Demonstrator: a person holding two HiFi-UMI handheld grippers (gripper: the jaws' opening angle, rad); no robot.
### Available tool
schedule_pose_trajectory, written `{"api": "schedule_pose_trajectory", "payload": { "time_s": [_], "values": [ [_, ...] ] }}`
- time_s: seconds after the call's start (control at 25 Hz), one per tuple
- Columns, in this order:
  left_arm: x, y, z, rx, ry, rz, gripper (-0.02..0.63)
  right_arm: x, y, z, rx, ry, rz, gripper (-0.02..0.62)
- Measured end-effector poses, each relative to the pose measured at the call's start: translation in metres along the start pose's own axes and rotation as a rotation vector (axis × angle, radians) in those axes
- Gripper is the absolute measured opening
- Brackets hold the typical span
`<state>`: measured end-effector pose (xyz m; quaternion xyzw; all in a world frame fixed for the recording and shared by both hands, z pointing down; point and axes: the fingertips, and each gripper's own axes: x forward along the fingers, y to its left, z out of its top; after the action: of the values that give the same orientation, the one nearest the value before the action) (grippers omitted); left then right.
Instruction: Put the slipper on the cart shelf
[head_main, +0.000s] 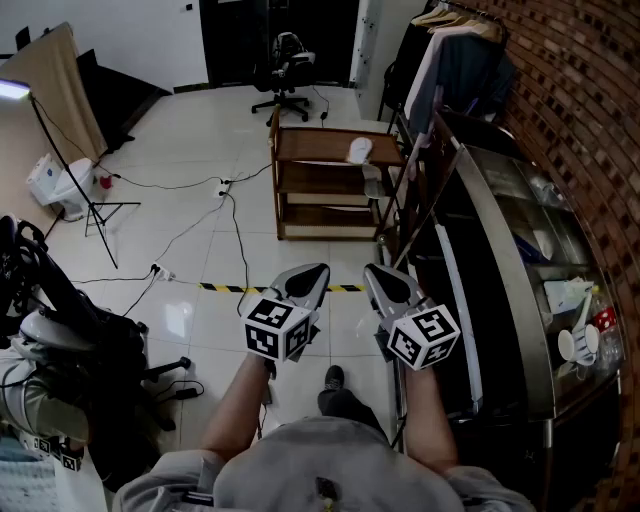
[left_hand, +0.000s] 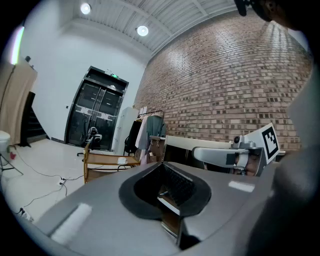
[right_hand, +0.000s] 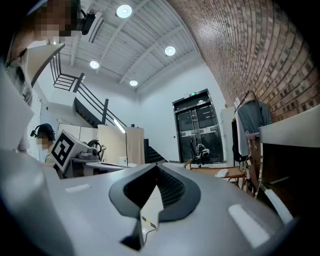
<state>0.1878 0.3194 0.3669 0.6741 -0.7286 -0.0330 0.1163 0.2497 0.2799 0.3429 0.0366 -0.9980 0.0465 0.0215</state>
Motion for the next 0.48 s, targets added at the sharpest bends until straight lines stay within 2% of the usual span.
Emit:
{"api": "schedule_pose_trajectory", "payload": {
  "time_s": [0.32, 0.48],
  "values": [
    [0.077, 0.040, 0.018, 0.027, -0.004, 0.003, 0.008, 0.057, -0.067, 0.015, -0.007, -0.021, 0.014, 0.000],
    [0.119, 0.058, 0.031, 0.003, -0.021, 0.009, 0.008, 0.083, -0.099, 0.021, -0.012, -0.019, 0.040, 0.000]
  ]
}}
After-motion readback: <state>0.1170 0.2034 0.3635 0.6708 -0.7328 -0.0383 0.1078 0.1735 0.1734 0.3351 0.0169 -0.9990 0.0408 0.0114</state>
